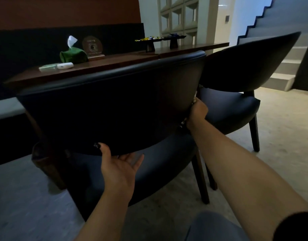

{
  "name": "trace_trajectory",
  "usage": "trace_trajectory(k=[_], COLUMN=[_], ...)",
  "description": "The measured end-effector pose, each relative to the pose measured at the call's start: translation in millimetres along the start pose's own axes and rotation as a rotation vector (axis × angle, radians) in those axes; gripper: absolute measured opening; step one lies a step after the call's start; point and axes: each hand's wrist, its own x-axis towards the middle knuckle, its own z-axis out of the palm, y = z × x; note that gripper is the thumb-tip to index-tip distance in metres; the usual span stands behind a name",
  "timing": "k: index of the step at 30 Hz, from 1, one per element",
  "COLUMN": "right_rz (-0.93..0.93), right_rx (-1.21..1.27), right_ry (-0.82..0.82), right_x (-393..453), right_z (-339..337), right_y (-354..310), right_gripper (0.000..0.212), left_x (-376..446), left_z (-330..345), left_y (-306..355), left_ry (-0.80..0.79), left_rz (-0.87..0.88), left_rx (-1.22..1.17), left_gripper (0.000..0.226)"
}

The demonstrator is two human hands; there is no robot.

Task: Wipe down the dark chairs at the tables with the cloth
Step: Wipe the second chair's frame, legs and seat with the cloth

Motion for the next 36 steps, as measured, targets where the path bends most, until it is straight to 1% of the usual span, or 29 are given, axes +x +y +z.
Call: trace_trajectory(k=[1,3,5,7,10,13,15,16,17,18,20,21,23,25,28,30,32,34,35,36], right_rz=[0.029,0.008,-0.077,-0.198,-0.262,-0.243,-0.197,-0.213,-0.274,-0.387,-0.672,-0.778,-0.847,-0.811,-0.679,-0.584,-0.432,-0.259,-0.221,-0.245], right_rx=[0.033,0.049,0.052,0.041,0.046,0.059,0.095,0.100,0.082,0.038,-0.055,-0.080,-0.093,-0.034,0.101,0.066,-0.013,-0.061,-0.104,-0.146], right_ry=[0.044,0.124,0.155,0.229,0.286,0.279,0.206,0.166,0.130,0.097,0.040,0.028,0.055,0.070,0.081,0.113,0.119,0.101,0.108,0.119], right_x=[0.7,-15.7,-48.8,-84.5,-137.2,-172.3,-192.2,-202.4,-211.9,-218.2,-218.6,-211.0,-190.9,-171.9,-137.8,-105.3,-73.6,-56.0,-52.8,-55.4], right_z=[3.3,6.4,6.5,8.3,22.4,35.4,40.6,40.7,38.5,34.2,24.6,21.7,21.9,26.2,26.9,21.7,20.0,19.7,19.8,21.4], right_y=[3.4,8.1,14.1,28.1,47.0,62.5,77.4,83.1,85.9,86.1,79.8,73.7,57.6,35.6,1.2,-21.3,-45.8,-65.8,-71.1,-74.2], right_gripper=[0.024,0.021,0.029,0.039,0.045,0.050,0.056,0.058,0.059,0.060,0.060,0.059,0.054,0.051,0.047,0.038,0.027,0.027,0.026,0.025], left_x=[0.4,1.1,1.7,2.4,4.0,0.2,-1.8,-2.0,-2.9,-3.7,-3.5,-2.5,0.2,1.1,1.5,0.7,0.2,-0.1,-0.6,-0.7], left_z=[-2.3,-5.5,-6.0,-6.8,-12.2,-10.2,-7.1,-6.6,-6.5,-7.3,-9.9,-10.1,-11.6,-10.5,-11.7,-12.3,-11.8,-11.1,-11.0,-11.0], left_y=[1.7,3.0,1.8,1.7,2.3,3.5,3.5,3.0,2.3,2.0,1.9,1.5,1.1,1.1,0.4,0.9,2.8,2.7,2.1,1.8], left_ry=[-0.009,-0.021,-0.008,0.003,-0.007,-0.020,-0.035,-0.045,-0.055,-0.067,-0.077,-0.075,-0.063,-0.056,-0.061,-0.064,-0.063,-0.059,-0.051,-0.037], left_rz=[-0.005,-0.012,-0.012,-0.019,-0.025,0.003,0.020,0.028,0.035,0.041,0.045,0.035,0.003,-0.009,-0.018,-0.026,-0.040,-0.047,-0.048,-0.048], left_rx=[0.016,0.052,0.077,0.094,0.122,0.130,0.094,0.075,0.058,0.050,0.086,0.112,0.148,0.142,0.114,0.120,0.127,0.125,0.120,0.115], left_gripper=[0.073,0.075,0.077,0.080,0.077,0.069,0.061,0.059,0.059,0.061,0.064,0.066,0.069,0.070,0.076,0.079,0.081,0.081,0.081,0.081])
